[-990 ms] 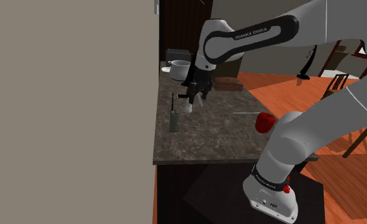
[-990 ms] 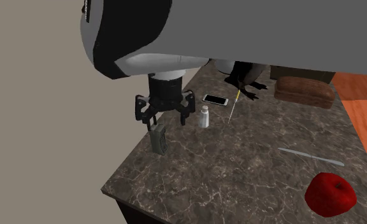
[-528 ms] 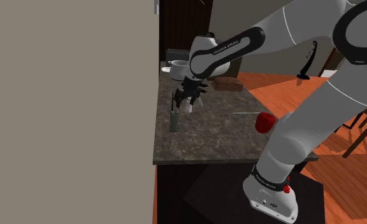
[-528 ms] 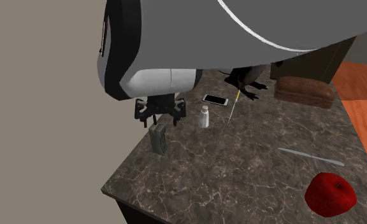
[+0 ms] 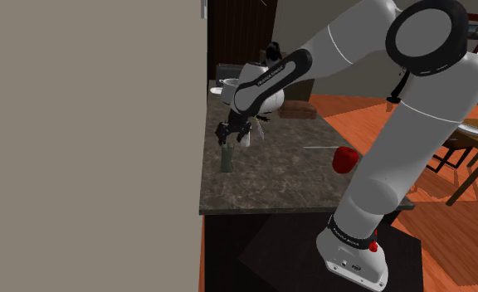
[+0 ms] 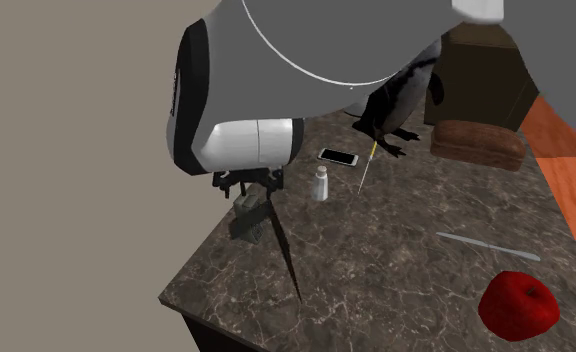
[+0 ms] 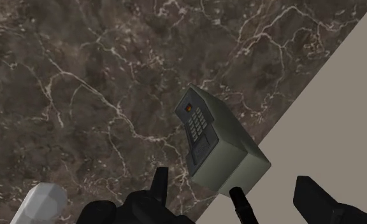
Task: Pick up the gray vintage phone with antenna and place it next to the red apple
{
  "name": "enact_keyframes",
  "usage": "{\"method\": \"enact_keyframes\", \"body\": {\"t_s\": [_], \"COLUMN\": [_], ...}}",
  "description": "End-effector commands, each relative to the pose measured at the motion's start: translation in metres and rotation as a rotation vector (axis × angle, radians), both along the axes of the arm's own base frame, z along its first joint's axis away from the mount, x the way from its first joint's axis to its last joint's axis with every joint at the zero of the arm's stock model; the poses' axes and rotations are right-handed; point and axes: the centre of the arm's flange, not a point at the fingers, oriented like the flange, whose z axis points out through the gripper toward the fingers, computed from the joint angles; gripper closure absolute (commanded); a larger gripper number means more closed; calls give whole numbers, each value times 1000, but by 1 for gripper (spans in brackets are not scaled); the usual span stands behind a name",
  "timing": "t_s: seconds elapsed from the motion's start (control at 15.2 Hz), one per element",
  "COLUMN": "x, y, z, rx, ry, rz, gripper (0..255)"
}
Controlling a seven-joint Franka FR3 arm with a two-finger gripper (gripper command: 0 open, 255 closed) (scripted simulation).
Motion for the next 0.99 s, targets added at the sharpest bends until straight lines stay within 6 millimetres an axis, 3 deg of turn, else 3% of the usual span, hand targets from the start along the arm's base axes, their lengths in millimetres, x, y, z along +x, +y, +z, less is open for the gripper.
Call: {"method": "enact_keyframes", "body": {"t_s": [0.0, 0.2, 0.73, 0.79, 0.92], "x": [3, 6, 6, 6, 6], "y": [1, 2, 2, 2, 2], "z": [-11, -24, -24, -24, -24], "rx": [0, 0, 0, 0, 0], "ry": [-2, -2, -2, -2, -2], "rz": [-1, -1, -1, -1, -1], "gripper": [0, 0, 0, 255, 255]}}
